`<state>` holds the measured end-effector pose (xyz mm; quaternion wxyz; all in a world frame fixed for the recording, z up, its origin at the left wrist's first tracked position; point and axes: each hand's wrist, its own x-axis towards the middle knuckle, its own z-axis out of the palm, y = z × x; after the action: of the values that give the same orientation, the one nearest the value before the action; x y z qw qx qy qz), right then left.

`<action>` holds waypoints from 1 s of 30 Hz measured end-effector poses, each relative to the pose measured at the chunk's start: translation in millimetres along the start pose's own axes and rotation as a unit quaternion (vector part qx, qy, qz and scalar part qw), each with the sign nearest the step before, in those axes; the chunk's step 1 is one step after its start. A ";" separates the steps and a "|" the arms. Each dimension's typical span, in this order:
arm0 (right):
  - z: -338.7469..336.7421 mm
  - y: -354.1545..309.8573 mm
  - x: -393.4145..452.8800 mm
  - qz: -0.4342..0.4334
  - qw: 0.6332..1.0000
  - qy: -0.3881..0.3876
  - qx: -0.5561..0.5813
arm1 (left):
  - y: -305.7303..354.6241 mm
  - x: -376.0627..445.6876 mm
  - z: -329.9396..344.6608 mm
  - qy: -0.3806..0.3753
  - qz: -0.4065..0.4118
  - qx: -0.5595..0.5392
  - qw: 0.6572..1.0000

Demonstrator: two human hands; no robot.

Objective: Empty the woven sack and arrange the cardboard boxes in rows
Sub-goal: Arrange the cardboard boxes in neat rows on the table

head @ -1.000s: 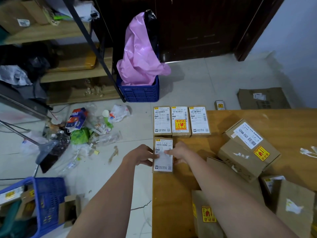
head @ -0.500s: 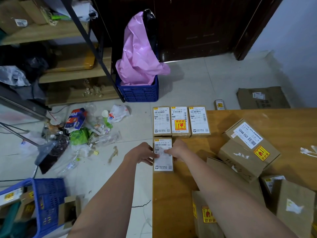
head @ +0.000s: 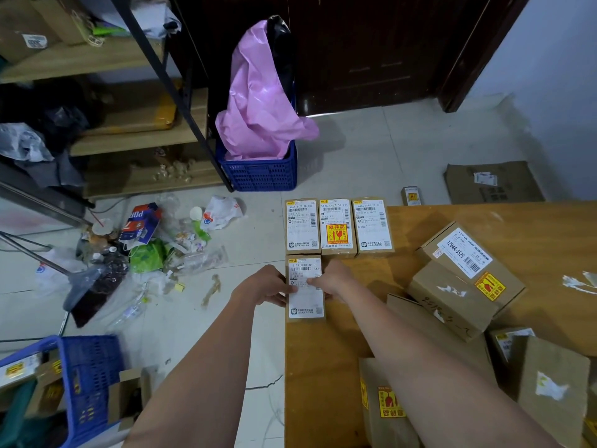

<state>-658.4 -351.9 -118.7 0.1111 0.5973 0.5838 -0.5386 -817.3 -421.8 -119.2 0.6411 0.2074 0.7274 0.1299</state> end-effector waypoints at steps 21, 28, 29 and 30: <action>-80.4 0.6 -42.7 -0.062 0.985 0.158 -0.042 | 80.8 -34.4 24.7 0.249 0.151 0.093 0.952; -137.8 39.4 -60.2 -0.020 0.971 0.191 -0.142 | 118.9 -48.3 88.8 0.218 0.187 0.176 0.942; -144.2 49.3 -62.3 0.000 0.970 0.185 -0.158 | 120.9 -48.8 98.1 0.209 0.191 0.190 0.940; -149.6 59.9 -64.2 0.022 0.970 0.178 -0.164 | 122.6 -48.9 107.9 0.198 0.192 0.204 0.939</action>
<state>-515.8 -292.7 -39.7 0.1134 0.6699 0.6612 -0.3182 -689.8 -345.1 -36.0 0.3907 0.4393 0.7972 0.1378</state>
